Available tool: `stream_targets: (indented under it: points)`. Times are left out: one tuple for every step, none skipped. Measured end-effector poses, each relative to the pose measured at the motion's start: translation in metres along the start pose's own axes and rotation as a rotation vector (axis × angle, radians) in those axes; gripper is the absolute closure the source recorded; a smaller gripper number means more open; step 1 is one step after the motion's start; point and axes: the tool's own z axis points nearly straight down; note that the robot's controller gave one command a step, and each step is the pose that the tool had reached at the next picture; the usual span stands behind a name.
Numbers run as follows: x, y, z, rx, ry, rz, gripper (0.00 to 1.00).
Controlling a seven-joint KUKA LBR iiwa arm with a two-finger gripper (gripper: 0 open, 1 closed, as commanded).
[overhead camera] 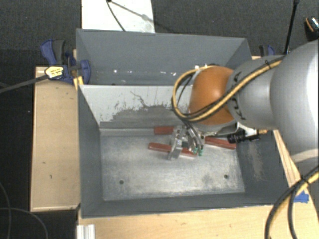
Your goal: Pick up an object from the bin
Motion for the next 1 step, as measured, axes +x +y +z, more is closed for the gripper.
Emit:
stream_targets:
  points:
    - [-0.016,-0.0019,-0.0335,0.0,0.001,0.039,1.0]
